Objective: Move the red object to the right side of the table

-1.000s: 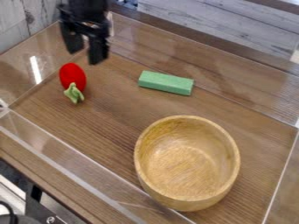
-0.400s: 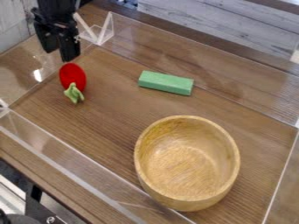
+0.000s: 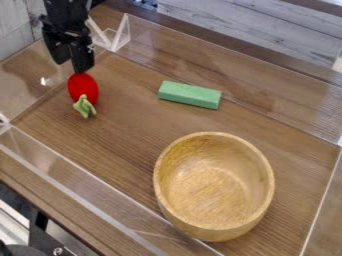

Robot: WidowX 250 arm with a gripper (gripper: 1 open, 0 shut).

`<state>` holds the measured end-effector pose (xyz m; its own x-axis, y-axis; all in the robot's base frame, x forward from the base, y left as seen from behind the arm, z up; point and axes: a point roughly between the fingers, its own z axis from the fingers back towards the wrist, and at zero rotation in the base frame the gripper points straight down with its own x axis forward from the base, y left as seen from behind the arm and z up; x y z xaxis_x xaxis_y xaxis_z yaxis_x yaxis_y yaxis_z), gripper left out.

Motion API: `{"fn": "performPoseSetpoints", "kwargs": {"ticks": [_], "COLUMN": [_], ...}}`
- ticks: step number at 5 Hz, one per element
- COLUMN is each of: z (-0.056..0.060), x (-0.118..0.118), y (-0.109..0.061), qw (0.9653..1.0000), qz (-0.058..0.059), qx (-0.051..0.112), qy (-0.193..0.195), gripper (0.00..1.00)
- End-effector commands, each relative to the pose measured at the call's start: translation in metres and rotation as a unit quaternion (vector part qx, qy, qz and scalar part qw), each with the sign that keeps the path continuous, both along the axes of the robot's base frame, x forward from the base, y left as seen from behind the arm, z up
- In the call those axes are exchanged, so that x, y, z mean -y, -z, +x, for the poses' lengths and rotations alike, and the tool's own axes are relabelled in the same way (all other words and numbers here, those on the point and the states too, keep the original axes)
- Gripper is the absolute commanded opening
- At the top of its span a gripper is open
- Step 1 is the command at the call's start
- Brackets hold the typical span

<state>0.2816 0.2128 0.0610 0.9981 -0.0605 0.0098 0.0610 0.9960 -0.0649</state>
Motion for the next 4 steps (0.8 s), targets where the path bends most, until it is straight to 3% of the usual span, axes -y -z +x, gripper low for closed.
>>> {"fn": "performPoseSetpoints", "kwargs": {"ticks": [1, 3, 4], "z": [0.017, 0.029, 0.024], "x": [-0.001, -0.001, 0.001], "y": [-0.014, -0.003, -0.003], "qw": [0.9994, 0.9994, 0.9993], "qz": [0.016, 0.015, 0.015], "qx": [0.027, 0.030, 0.032], "qy": [0.013, 0.003, 0.011], "gripper": [1.00, 1.00, 1.00]}}
